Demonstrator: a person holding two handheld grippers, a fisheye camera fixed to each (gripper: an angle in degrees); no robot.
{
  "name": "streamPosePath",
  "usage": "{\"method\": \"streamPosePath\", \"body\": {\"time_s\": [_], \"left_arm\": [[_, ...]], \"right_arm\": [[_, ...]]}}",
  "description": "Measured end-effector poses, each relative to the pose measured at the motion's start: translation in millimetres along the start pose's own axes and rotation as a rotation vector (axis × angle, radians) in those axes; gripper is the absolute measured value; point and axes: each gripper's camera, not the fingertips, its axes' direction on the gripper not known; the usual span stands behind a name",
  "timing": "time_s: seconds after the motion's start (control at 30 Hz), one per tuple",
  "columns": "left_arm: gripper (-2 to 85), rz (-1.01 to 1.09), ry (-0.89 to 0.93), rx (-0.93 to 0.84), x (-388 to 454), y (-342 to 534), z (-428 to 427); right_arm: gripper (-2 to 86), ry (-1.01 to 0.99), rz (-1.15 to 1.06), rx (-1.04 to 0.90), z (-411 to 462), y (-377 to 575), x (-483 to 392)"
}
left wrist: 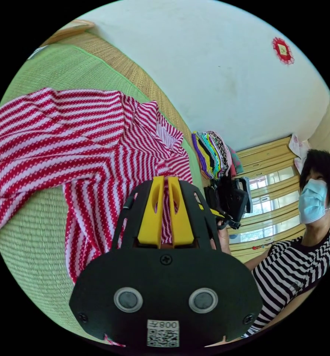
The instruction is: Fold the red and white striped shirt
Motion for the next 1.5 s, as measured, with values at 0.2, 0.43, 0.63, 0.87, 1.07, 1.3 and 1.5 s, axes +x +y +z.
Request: {"method": "streamPosePath", "body": {"time_s": [0.2,0.43,0.63,0.87,1.07,1.3,1.5], "left_arm": [[3.9,-0.003,-0.072,0.010,3,-2,-15],[4.4,0.138,-0.141,-0.126,33,-23,21],[3.4,0.182,-0.213,-0.181,44,-23,43],[5.2,0.426,-0.154,-0.259,106,-44,102],[7.1,0.607,-0.160,-0.402,154,-64,201],[7.0,0.669,-0.254,-0.466,176,-72,266],[6.5,0.733,-0.309,-0.508,194,-60,301]], "right_arm": [[2.8,-0.043,-0.001,-0.075,44,3,2],[2.7,-0.124,0.022,-0.062,51,10,10],[1.8,0.001,0.052,0.069,4,22,16],[0.4,0.382,0.149,0.154,-43,45,34],[-0.1,0.564,0.188,0.094,-44,59,41],[-0.2,0.599,0.243,0.123,-78,82,55],[0.0,0.605,0.297,0.169,-111,104,66]]}}
